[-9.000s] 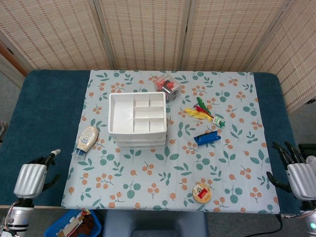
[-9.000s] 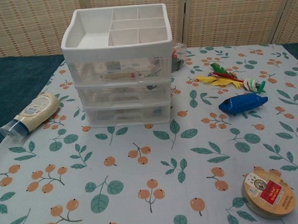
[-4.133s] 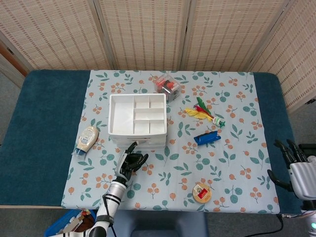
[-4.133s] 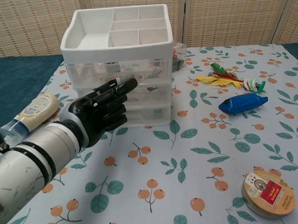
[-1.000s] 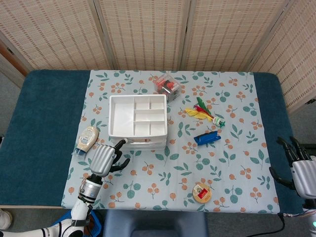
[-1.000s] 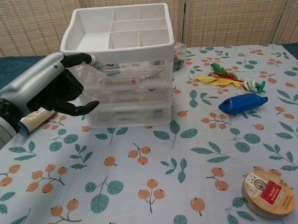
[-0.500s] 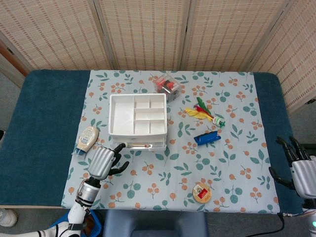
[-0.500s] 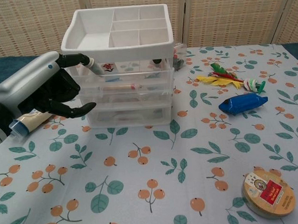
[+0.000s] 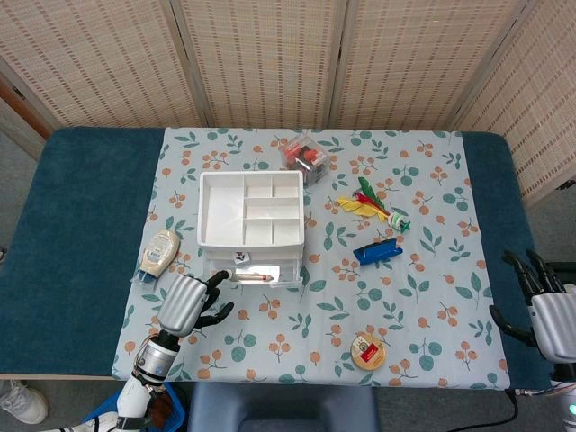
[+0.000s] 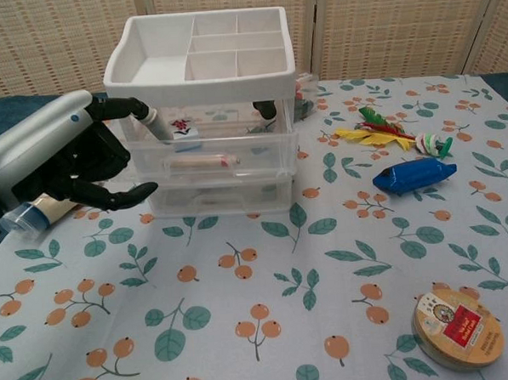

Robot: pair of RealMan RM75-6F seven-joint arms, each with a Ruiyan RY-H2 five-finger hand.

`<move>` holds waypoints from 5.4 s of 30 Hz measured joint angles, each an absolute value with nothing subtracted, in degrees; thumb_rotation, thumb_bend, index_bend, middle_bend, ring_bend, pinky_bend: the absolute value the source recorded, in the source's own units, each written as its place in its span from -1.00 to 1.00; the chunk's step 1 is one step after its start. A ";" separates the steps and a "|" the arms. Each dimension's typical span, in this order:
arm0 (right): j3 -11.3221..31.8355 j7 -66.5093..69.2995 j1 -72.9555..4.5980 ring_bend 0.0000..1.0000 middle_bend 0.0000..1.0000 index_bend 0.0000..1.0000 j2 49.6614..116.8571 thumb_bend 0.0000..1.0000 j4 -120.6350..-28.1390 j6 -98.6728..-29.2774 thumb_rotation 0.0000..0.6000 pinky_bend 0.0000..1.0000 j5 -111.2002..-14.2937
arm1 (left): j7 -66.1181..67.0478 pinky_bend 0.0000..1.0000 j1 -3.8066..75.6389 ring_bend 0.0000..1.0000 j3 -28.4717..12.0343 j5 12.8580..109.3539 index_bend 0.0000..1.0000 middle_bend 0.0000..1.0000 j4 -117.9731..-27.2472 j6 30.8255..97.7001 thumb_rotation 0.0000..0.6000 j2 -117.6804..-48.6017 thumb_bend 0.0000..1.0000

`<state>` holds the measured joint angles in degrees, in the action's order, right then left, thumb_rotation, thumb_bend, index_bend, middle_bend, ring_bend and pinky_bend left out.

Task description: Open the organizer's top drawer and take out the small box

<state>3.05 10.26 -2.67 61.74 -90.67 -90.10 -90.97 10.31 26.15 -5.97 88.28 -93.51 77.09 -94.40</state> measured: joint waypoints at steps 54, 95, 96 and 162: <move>4.05 11.81 -3.29 -0.94 -0.65 -0.97 60.39 -0.33 -90.61 -90.22 1.00 -0.75 -90.98 | 13.59 1.00 22.74 1.00 -0.42 93.87 -0.50 0.89 -101.08 77.75 1.00 -88.79 -0.43; 4.40 13.38 -1.71 -0.94 -0.65 -0.97 58.07 -0.31 -93.83 -94.91 1.00 -0.75 -92.85 | 7.23 1.00 46.76 0.94 -6.81 119.41 -0.37 0.88 -85.25 67.71 1.00 -68.16 -0.43; 4.38 13.38 -1.73 -0.94 -0.65 -0.97 58.12 -0.31 -93.81 -94.81 1.00 -0.75 -92.83 | 7.34 1.00 47.35 0.94 -6.77 119.24 -0.38 0.88 -85.31 66.87 1.00 -67.97 -0.43; 4.17 15.49 -1.39 -0.94 -0.65 -0.97 59.34 -0.30 -91.31 -93.99 1.00 -0.75 -91.90 | 16.01 1.00 60.40 0.94 -1.12 107.15 -0.43 0.88 -88.65 47.22 1.00 -66.74 -0.43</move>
